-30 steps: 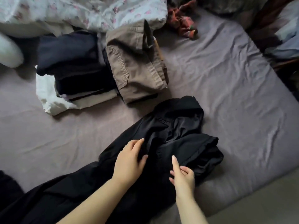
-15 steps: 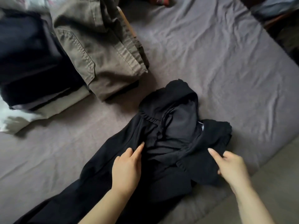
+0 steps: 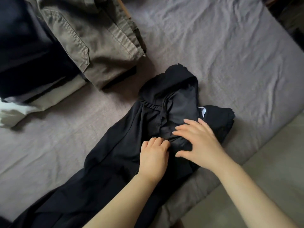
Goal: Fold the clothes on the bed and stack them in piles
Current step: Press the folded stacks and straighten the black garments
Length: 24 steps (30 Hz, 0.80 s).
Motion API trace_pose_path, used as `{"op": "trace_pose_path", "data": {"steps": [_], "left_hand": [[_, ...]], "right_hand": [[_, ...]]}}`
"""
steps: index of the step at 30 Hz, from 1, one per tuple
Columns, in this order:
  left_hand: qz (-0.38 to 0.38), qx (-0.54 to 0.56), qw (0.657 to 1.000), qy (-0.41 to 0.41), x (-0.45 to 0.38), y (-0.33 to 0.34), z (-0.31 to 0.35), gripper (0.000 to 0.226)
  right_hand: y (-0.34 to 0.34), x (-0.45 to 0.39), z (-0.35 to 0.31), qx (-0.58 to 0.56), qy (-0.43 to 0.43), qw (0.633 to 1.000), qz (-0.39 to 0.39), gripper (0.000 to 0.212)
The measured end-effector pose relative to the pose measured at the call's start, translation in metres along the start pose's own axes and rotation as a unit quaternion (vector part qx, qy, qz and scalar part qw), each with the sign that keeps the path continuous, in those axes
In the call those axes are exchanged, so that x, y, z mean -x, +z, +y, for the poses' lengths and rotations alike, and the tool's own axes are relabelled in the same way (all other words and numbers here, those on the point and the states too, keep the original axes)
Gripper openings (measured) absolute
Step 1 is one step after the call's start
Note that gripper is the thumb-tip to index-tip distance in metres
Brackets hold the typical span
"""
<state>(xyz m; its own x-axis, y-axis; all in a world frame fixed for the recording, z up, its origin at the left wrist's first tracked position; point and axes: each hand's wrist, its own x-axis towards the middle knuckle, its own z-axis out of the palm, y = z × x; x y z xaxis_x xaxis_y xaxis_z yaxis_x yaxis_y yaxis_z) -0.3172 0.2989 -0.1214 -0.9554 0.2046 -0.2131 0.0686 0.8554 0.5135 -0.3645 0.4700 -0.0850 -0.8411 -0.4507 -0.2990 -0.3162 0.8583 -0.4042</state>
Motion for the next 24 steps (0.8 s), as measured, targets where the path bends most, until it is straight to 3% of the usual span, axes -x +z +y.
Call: {"op": "trace_pose_path", "data": {"steps": [2, 4, 6, 8, 12, 15, 17, 20, 22, 24], "left_hand": [[0.0, 0.069, 0.996, -0.054, 0.001, -0.003, 0.008, 0.018], [-0.022, 0.126, 0.988, -0.092, 0.005, -0.008, 0.014, 0.019], [-0.022, 0.142, 0.985, -0.1, 0.01, -0.01, 0.013, 0.029], [0.042, 0.18, 0.977, -0.106, 0.011, -0.015, 0.008, 0.033], [0.175, 0.184, 0.953, -0.165, -0.003, -0.021, -0.008, 0.024], [0.136, 0.097, 0.964, -0.209, -0.021, -0.017, -0.019, 0.033], [0.111, 0.038, 0.973, -0.2, -0.033, -0.015, -0.025, 0.044], [0.13, 0.02, 0.977, -0.166, -0.05, -0.014, -0.029, 0.029], [0.133, 0.055, 0.984, -0.107, -0.057, -0.02, -0.026, 0.018], [0.097, 0.158, 0.977, -0.105, -0.058, -0.032, -0.018, 0.014]], "right_hand": [[0.013, -0.003, 0.005, 0.089, -0.03, 0.992, -0.079, 0.086], [0.017, 0.0, 0.008, 0.096, -0.05, 0.992, -0.063, 0.072], [0.009, -0.001, 0.008, 0.017, -0.052, 0.999, 0.003, 0.04], [-0.006, -0.01, 0.008, -0.07, -0.013, 0.997, 0.001, 0.025], [-0.039, -0.037, 0.006, -0.227, 0.078, 0.969, -0.062, 0.019], [-0.041, -0.061, 0.007, -0.242, 0.128, 0.957, -0.098, 0.019], [-0.032, -0.07, 0.009, -0.232, 0.159, 0.95, -0.136, 0.018], [-0.021, -0.07, 0.008, -0.245, 0.2, 0.936, -0.154, 0.021], [-0.014, -0.063, 0.008, -0.269, 0.214, 0.93, -0.133, 0.018], [-0.01, -0.057, 0.007, -0.31, 0.226, 0.918, -0.102, 0.017]]}}
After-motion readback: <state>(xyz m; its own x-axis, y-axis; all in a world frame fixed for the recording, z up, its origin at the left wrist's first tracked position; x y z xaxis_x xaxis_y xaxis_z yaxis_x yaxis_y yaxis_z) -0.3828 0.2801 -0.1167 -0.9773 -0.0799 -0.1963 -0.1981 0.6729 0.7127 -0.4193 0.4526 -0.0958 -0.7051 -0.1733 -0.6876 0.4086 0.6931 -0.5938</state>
